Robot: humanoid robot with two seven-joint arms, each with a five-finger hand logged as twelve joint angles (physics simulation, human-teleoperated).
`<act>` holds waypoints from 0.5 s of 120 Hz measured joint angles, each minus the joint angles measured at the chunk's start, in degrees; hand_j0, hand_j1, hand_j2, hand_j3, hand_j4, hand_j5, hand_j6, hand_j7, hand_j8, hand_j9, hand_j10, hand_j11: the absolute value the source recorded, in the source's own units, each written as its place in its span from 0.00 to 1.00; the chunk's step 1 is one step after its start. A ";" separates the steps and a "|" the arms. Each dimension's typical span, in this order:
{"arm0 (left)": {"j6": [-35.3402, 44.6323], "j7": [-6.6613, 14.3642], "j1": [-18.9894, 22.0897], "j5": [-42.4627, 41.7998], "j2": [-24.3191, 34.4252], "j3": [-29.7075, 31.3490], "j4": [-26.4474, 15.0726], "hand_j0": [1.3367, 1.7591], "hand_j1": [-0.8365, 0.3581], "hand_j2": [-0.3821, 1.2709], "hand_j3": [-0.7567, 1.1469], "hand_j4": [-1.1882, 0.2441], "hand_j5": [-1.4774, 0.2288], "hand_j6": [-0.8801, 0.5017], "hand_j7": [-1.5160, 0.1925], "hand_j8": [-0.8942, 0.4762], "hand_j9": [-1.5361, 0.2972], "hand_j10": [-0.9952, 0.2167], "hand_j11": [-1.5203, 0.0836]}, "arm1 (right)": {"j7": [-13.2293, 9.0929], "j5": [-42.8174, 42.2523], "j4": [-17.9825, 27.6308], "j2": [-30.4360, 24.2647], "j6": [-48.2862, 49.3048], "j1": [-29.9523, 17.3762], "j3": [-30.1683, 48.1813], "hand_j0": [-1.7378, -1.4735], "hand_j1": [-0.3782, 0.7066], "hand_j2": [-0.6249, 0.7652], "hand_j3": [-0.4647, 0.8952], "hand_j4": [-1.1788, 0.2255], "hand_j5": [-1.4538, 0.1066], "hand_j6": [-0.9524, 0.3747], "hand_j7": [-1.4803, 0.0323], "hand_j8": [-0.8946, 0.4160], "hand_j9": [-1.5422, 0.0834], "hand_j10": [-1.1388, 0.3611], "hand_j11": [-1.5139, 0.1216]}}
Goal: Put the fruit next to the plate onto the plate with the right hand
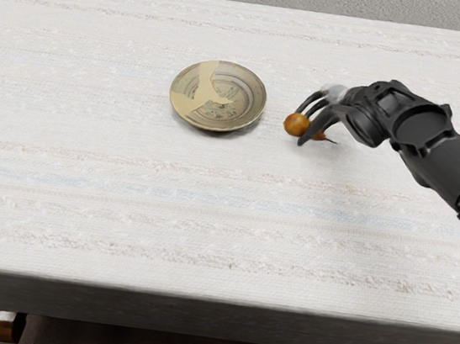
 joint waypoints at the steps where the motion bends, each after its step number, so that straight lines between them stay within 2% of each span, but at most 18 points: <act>1: 0.00 0.00 0.00 0.00 0.00 0.00 0.00 0.76 0.99 0.23 0.40 0.83 0.87 0.64 0.89 0.65 0.84 0.82 0.95 | 0.00 0.04 0.09 0.00 0.30 0.10 0.20 0.35 0.43 0.49 0.34 0.30 0.19 0.25 0.23 0.22 0.21 0.32 0.17; 42: 0.02 0.00 0.00 0.01 0.00 0.01 0.01 0.76 0.99 0.23 0.40 0.83 0.87 0.64 0.89 0.65 0.84 0.82 0.95 | 0.06 0.55 1.01 0.00 4.94 3.48 3.95 0.35 0.42 0.49 0.34 0.28 0.18 0.25 0.23 0.21 0.21 0.31 0.16; 50: 0.02 0.00 0.00 0.00 0.00 0.01 0.02 0.76 0.99 0.23 0.40 0.83 0.87 0.64 0.89 0.65 0.84 0.82 0.95 | 0.73 0.85 1.01 0.00 4.87 4.03 4.62 0.35 0.42 0.48 0.34 0.27 0.18 0.24 0.23 0.20 0.21 0.30 0.16; 60: 0.00 0.00 0.00 0.01 0.00 0.01 0.00 0.76 0.99 0.23 0.40 0.83 0.87 0.64 0.89 0.65 0.84 0.82 0.95 | 2.64 2.03 0.98 0.00 4.82 4.76 5.06 0.36 0.41 0.47 0.34 0.26 0.18 0.23 0.23 0.20 0.21 0.29 0.16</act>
